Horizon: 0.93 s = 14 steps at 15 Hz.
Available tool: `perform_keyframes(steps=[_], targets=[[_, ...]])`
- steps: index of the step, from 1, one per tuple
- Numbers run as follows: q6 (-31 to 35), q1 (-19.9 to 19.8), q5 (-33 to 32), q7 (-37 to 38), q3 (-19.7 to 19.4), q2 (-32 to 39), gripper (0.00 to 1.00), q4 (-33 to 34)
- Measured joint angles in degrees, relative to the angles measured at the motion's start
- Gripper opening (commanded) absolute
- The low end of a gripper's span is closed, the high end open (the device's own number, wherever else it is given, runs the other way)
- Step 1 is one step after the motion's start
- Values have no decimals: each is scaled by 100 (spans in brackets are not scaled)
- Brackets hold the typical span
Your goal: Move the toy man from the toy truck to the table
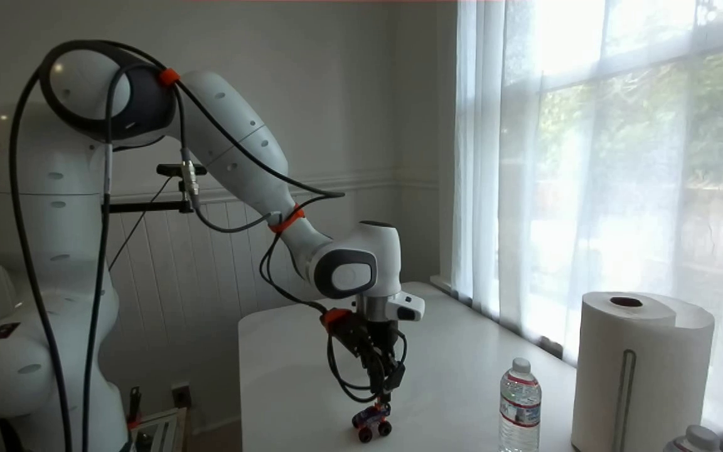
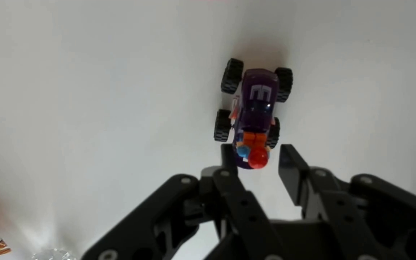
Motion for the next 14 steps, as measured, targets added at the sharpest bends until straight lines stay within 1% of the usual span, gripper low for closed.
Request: perform_keyframes(steps=[2,3,4,6,7,8,14], targets=[[0,0,2,0,0,2,28,2],[0,0,3,0,0,3,23,4],[0,0,3,0,0,3,21,7],[1,0,3,0,0,3,0,18],[1,0,3,0,0,3,0,25],[1,0,3,0,0,3,3,30],[1,2,3,0,5,0,3,36]])
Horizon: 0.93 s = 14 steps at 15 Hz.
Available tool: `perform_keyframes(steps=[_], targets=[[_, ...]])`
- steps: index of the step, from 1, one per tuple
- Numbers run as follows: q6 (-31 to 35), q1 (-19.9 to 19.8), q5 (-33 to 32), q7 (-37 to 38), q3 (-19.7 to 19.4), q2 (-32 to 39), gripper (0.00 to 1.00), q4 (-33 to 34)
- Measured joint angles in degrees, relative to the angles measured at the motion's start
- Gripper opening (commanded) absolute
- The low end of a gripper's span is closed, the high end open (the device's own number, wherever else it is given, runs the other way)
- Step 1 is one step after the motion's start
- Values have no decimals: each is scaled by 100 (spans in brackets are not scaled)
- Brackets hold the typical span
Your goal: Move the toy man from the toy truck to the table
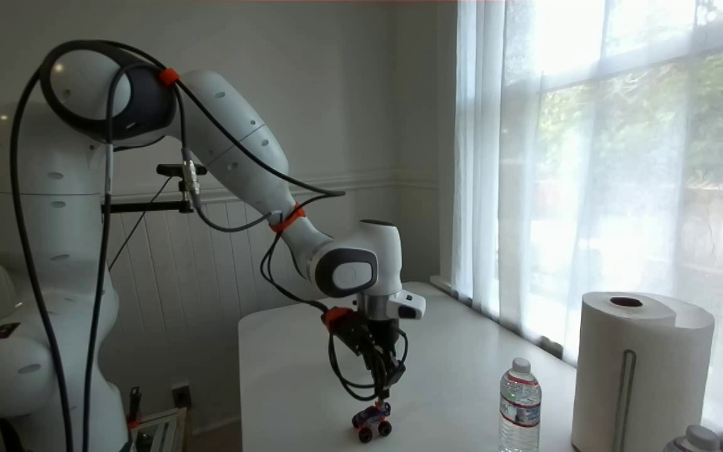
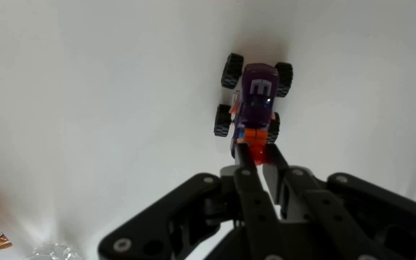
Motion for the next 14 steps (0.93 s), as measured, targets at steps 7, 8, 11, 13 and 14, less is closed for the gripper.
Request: perform_keyframes(steps=[7,8,11,13,14], targets=[[-125,230,-5,0,156,-150,3,7],[-156,275,-14,0,186,-163,3,3],[-205,368,-39,55,236,-156,3,-69],[-200,397,-70,205,251,-136,3,-138],[-183,406,-97,298,251,-125,3,-167]])
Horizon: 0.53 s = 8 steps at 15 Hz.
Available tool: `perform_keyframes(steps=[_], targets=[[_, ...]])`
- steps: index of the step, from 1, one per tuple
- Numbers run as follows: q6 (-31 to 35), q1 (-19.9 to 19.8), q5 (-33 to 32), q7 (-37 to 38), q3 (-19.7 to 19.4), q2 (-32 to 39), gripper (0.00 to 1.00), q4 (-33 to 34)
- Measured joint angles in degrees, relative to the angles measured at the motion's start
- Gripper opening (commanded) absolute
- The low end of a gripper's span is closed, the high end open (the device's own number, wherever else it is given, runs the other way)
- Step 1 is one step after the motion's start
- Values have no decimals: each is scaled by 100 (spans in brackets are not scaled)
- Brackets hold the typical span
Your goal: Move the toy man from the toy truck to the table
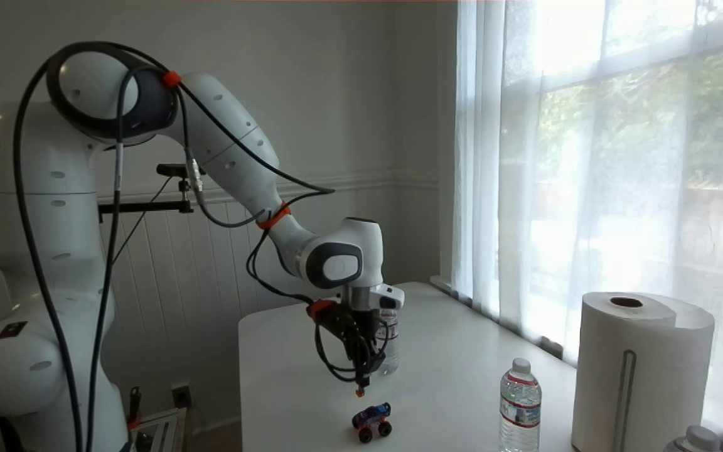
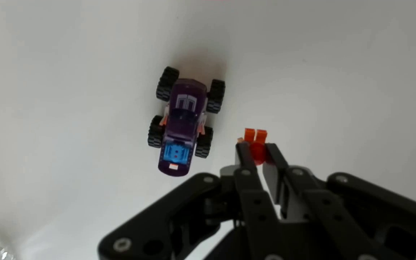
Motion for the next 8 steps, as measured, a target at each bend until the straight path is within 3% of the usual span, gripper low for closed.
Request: perform_keyframes(steps=[8], targets=[[224,43,-579,813,-7,266,3,-84]])
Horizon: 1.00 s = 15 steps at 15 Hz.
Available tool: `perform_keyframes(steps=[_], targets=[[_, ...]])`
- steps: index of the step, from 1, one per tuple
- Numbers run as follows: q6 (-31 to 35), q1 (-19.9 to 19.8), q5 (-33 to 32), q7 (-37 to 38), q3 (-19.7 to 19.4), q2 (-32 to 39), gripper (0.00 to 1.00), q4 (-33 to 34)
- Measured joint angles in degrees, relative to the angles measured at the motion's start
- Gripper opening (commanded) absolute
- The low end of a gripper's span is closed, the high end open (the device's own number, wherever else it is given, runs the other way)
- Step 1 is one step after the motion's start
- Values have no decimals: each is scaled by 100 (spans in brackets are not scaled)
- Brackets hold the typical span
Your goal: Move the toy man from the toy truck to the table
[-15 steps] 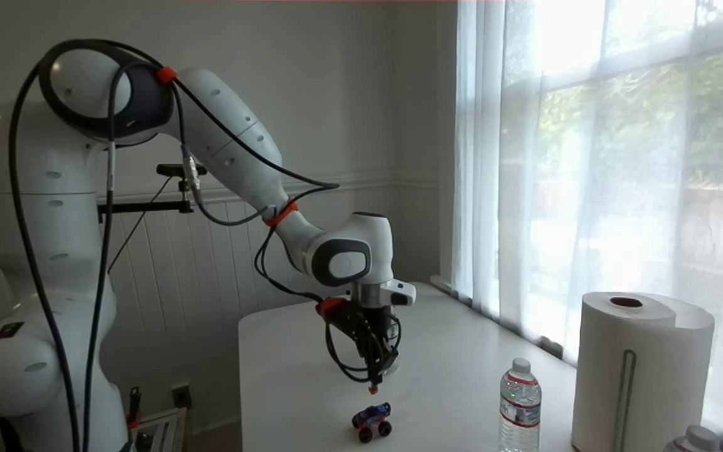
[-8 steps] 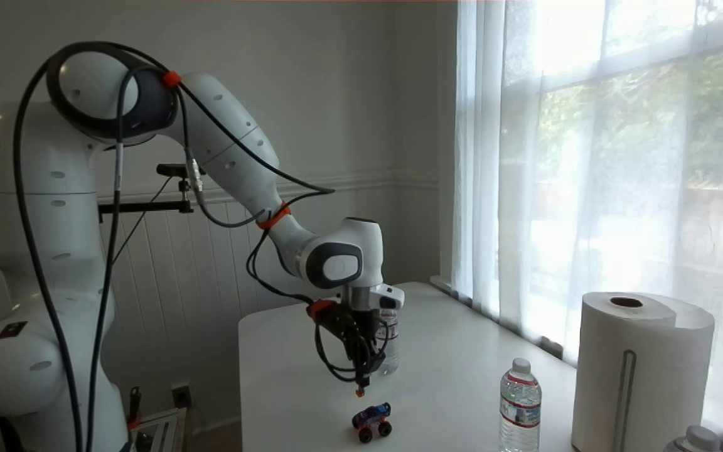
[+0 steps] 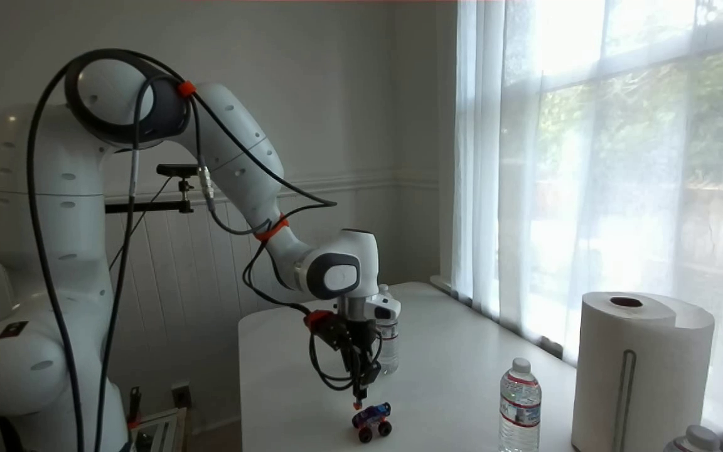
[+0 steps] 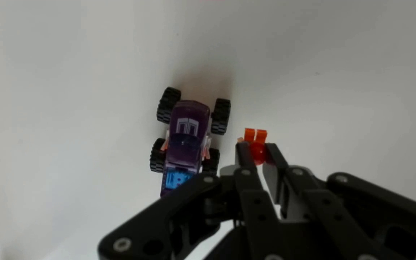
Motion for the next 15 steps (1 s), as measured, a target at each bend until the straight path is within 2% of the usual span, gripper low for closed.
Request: perform_keyframes(steps=[13,14,15], targets=[[587,172,-434,430,-159,359,3,8],[594,184,-450,433,-178,362,38,8],[603,196,-465,435,-194,366,40,8]])
